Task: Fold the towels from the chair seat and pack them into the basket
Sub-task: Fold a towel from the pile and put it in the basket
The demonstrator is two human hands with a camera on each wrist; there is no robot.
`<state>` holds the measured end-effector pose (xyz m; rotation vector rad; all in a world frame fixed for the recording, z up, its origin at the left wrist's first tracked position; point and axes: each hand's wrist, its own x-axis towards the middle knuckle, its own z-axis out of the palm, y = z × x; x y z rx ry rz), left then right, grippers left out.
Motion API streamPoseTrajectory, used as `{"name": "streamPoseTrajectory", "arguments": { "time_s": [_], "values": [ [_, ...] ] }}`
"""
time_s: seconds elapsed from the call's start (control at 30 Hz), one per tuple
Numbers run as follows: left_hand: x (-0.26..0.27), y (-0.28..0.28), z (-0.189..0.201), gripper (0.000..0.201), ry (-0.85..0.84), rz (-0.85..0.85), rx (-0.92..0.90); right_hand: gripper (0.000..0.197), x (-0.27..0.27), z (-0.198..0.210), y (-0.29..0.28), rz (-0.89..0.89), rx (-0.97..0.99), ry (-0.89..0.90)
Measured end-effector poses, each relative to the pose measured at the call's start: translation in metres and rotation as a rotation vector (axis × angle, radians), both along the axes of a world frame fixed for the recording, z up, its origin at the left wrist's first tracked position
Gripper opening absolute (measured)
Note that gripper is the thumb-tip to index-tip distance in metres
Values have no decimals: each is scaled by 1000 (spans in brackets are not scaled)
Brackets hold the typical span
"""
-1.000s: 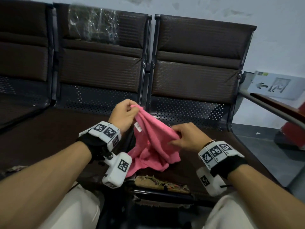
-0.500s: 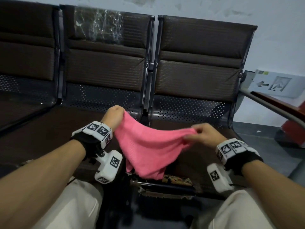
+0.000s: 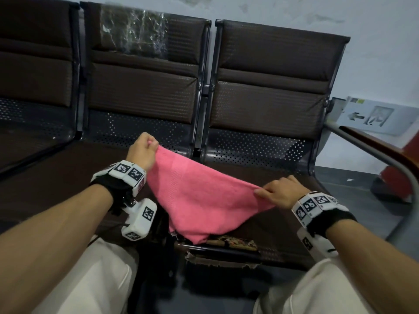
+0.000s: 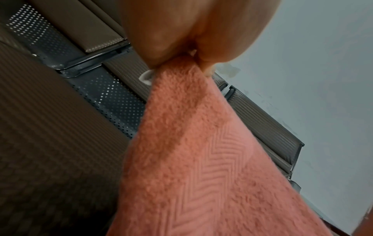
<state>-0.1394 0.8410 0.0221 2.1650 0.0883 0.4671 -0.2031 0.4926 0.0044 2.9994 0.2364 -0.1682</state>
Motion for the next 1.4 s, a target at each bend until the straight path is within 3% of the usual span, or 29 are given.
{"name": "streamPoseTrajectory", "arguments": {
  "time_s": [0.17,0.4,0.5,0.57,0.63,0.7,0.77,0.83,0.93,1.1,1.2,1.3,1.4],
  "values": [
    [-3,-4,-2,10,-72,-46,43,20,-4,5,-13,-48,-109,-144],
    [5,3,-10,9,-76,74,45,8,-5,23,-17,-101,-35,-552],
    [7,8,-13,8,-61,111,53,19,-7,20,-15,-96,3,-475],
    [8,8,-14,7,-56,105,55,27,-8,17,-14,-125,160,-367],
    [7,6,-15,8,-69,88,55,22,-9,15,-16,-149,324,-300],
    [5,5,-15,11,-76,58,80,12,-9,16,-16,-216,372,-342],
    [3,3,-14,17,-80,11,124,22,-8,17,-17,-307,400,-398],
    [1,2,-14,21,-72,-25,179,19,-6,16,-15,-360,379,-359],
    [-2,1,-12,17,-45,-39,240,4,-7,18,-14,-415,374,-328],
    [-17,-6,-5,15,-43,-41,252,4,-9,28,-14,-439,484,-472],
    [-24,-17,5,15,-111,-37,168,4,-8,35,-14,-473,592,-600],
    [-32,-31,23,16,-170,-56,70,13,-7,46,-11,-495,739,-595],
    [-44,-48,43,19,-159,-153,6,16,-13,61,-5,-385,924,-593]
  ]
}}
